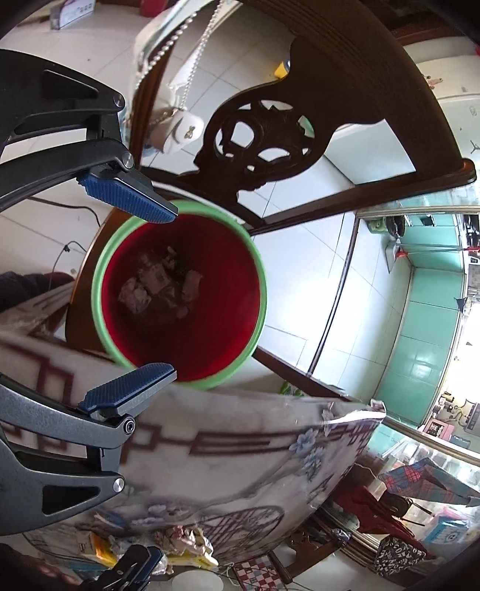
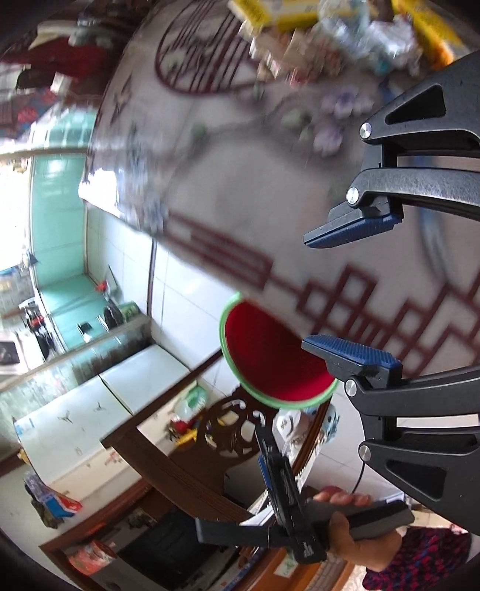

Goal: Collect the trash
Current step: 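Grasp the crumpled brown paper with the right gripper while the left grasps a clear plastic bag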

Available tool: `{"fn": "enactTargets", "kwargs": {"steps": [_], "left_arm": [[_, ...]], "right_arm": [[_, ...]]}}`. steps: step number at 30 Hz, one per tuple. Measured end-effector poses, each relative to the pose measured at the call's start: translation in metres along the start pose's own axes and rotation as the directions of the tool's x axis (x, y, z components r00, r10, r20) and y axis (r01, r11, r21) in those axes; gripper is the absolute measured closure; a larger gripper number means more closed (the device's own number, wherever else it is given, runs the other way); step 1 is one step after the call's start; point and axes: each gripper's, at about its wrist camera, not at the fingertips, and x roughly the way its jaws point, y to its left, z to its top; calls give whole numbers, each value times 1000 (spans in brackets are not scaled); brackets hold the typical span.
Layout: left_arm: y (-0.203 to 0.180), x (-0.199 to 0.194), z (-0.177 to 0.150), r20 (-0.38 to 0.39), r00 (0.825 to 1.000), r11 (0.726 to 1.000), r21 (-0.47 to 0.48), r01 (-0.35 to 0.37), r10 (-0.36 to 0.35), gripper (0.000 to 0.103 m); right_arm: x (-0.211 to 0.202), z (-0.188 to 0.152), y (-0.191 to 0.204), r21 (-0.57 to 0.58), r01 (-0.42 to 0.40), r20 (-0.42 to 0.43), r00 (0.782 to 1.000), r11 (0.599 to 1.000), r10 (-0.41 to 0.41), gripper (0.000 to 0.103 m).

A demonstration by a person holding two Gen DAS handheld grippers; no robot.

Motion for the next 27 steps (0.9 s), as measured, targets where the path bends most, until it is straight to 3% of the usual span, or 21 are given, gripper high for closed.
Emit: {"fn": "enactTargets", "kwargs": {"steps": [6, 9, 12, 15, 19, 22, 23, 25, 26, 27], "left_arm": [[-57, -23, -20, 33, 999, 999, 40, 18, -19, 25], [-95, -32, -34, 44, 996, 996, 28, 80, -82, 22], [-140, -36, -43, 54, 990, 990, 69, 126, -130, 21], [-187, -40, -52, 67, 980, 976, 128, 177, -187, 21], [-253, -41, -62, 51, 962, 932, 268, 245, -267, 19], [-308, -39, -67, 26, 952, 876, 400, 271, -306, 18], [-323, -38, -69, 20, 948, 856, 436, 276, -317, 17], [-351, -29, -70, -4, 943, 818, 497, 290, -332, 16], [-366, -20, -71, -29, 947, 804, 520, 289, -321, 16], [-376, -13, -72, -50, 949, 793, 537, 289, -312, 16]], "right_arm": [[-62, -15, -108, 71, 137, 54, 989, 988, -140, 55], [-93, -25, -176, 138, 196, 68, 976, 971, -207, 50], [-109, -38, -241, 184, 314, 35, 945, 931, -326, 46], [-108, -51, -294, 218, 355, -38, 934, 909, -355, 46], [-91, -64, -339, 230, 358, -118, 933, 905, -339, 46], [-78, -70, -354, 224, 335, -135, 941, 915, -311, 46], [-75, -72, -354, 229, 322, -132, 945, 919, -299, 58], [-75, -71, -360, 250, 287, -118, 957, 925, -265, 63], [-75, -70, -359, 248, 272, -108, 962, 930, -253, 76], [-78, -69, -358, 244, 265, -98, 964, 933, -248, 76]]}}
